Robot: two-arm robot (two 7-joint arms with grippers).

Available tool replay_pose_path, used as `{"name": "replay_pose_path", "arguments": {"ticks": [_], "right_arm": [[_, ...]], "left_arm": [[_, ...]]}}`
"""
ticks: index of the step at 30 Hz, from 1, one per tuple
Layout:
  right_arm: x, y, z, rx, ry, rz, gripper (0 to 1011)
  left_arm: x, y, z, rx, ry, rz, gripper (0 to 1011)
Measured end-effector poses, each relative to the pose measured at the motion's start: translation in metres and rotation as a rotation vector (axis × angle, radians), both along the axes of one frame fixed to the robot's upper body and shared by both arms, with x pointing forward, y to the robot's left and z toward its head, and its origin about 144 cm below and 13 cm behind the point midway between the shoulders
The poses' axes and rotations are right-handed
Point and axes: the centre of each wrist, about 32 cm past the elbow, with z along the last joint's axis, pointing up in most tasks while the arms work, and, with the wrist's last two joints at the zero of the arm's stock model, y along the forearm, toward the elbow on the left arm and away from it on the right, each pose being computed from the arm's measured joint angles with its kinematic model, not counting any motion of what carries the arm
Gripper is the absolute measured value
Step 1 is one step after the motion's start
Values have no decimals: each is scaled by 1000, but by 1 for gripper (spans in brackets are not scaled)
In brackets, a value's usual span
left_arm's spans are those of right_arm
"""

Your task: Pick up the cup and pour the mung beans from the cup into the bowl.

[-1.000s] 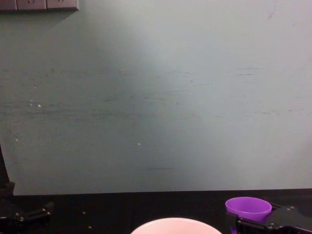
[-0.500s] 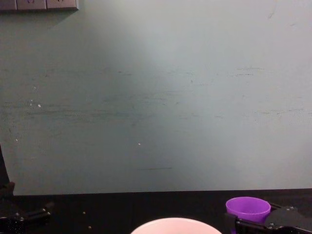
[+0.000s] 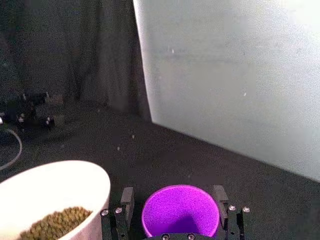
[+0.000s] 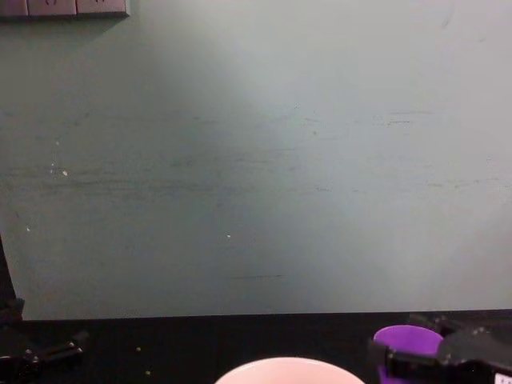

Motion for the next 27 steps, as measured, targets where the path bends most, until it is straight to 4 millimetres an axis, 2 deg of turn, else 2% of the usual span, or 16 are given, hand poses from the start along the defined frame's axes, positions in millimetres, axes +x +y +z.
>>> {"name": "replay_pose_path", "arguments": {"ticks": [9,15,19,27], "right_arm": [[-16,-1,29,21,-65,-34,1000],[-31,0,49,37,-95,-132,1000],[-41,-2,56,44,-114,-229,1000],[-48,-5,53,69,-106,-362,1000]], "left_arm": [[0,0,0,0,0,0,1000],[0,0,0,0,0,0,1000],[0,0,0,0,0,0,1000],[0,0,0,0,0,0,1000]]}}
